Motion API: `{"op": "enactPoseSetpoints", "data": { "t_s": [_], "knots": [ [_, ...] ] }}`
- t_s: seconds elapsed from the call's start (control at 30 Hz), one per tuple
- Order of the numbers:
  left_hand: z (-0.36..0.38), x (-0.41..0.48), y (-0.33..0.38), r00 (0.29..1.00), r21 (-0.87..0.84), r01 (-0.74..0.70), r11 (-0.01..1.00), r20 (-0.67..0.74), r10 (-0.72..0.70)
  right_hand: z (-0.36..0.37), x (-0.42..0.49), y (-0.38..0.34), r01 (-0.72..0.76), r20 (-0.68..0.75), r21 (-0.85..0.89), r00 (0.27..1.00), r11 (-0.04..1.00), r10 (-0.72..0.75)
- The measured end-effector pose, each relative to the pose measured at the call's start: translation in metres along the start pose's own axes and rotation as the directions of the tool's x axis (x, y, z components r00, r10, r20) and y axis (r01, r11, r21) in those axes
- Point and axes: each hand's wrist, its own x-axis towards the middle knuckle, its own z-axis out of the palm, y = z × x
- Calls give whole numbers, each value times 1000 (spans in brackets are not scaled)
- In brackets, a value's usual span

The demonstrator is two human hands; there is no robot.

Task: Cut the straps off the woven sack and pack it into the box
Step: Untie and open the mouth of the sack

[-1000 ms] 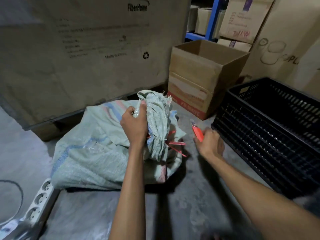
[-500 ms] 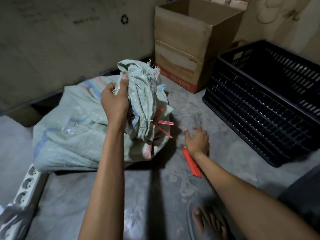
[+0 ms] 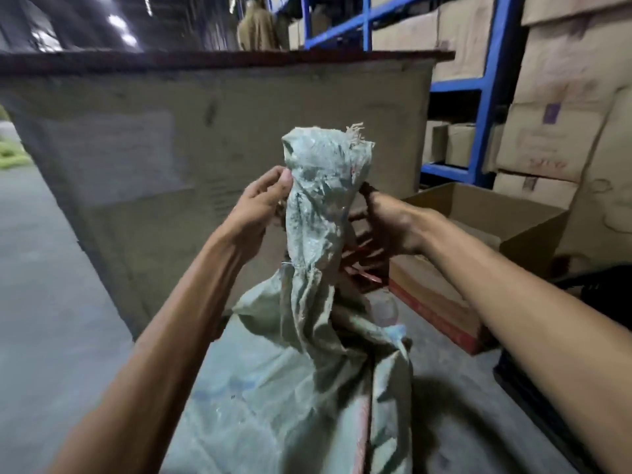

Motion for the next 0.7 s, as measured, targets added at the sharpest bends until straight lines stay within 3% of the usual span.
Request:
{"op": "enactPoseSetpoints", "data": {
  "t_s": [0.13,0.2,0.27,0.33,0.4,0.5,0.6,0.7],
  "knots": [
    [-16,28,49,975,191,-26,981,220,-17,-11,1,-34,167,39,453,978,875,-207],
    [-15,37,58,968,242,40,969,231,-97,-18,-8,-49,267,34,519,943,812,-331],
    [-12,38,55,967,194,198,961,123,-224,-22,-17,-65,372,25,579,881,725,-472],
    [-11,36,39,921,48,339,940,188,-342,-19,-21,-76,450,-61,633,840,630,-538],
    [-2,26,21,904,4,340,940,275,-328,-15,-20,-79,544,-184,609,805,578,-563],
    [4,16,3,950,21,159,987,267,-159,-9,-17,-80,602,-245,538,781,590,-574],
    [8,12,0,961,-52,169,984,230,-152,-17,-23,-78,583,-136,466,791,666,-597],
    [19,6,1,945,4,122,992,304,-118,-33,-34,-71,458,23,337,869,822,-494]
  ]
}}
